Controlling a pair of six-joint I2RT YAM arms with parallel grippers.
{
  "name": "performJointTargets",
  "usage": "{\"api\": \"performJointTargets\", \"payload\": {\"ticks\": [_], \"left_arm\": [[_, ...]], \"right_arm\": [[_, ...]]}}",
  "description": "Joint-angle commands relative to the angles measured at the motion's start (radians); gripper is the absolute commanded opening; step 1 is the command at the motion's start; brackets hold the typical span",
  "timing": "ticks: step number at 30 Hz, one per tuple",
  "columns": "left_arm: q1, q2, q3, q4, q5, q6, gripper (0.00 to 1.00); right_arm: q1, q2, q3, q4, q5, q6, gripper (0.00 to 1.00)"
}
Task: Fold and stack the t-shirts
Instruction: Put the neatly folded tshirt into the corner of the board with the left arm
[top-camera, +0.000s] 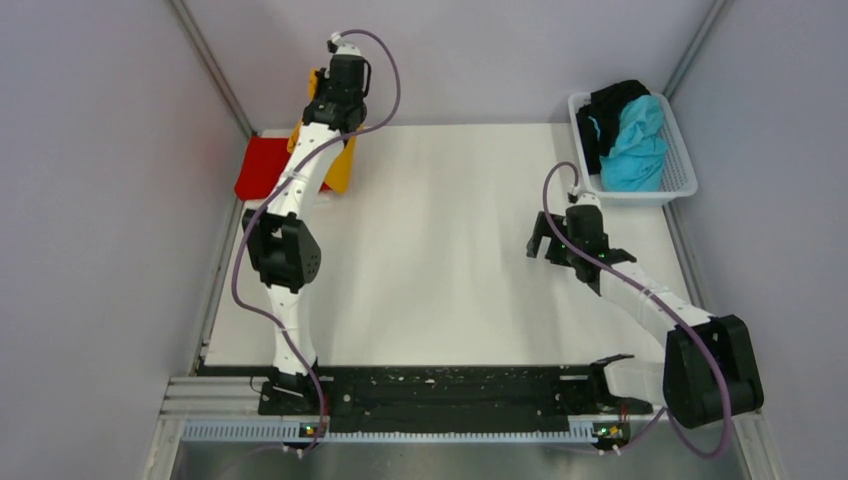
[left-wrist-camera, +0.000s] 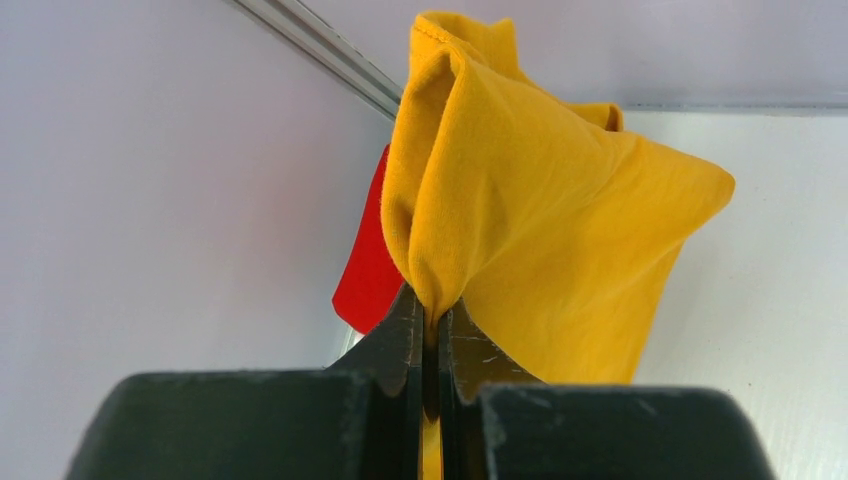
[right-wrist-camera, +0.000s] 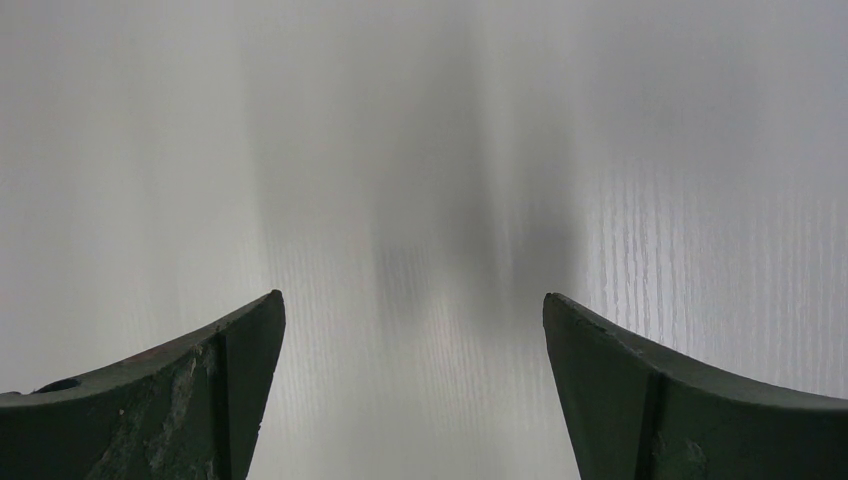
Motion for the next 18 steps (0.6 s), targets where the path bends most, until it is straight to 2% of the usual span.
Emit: {"api": "performJointTargets", "payload": {"ticks": [1,12,18], "left_arm": [[0.003,-0.060,0.090,0.019,0.018,-0.019,0.00],[0.022,-0.066,0.100,0.017,0.007,-0.006,0.00],[0.057,-0.044,0.058,0.021,0.028,-0.025,0.00]], "right_arm": [[-0.005,0.038,0.051,0.014,0.021,-0.007,0.98],[-0.004,0.030,0.051,0.012,0.032,-0.006,0.98],[-0.004,0.025,0.057,0.002,0.039,-0.008,0.99]]}}
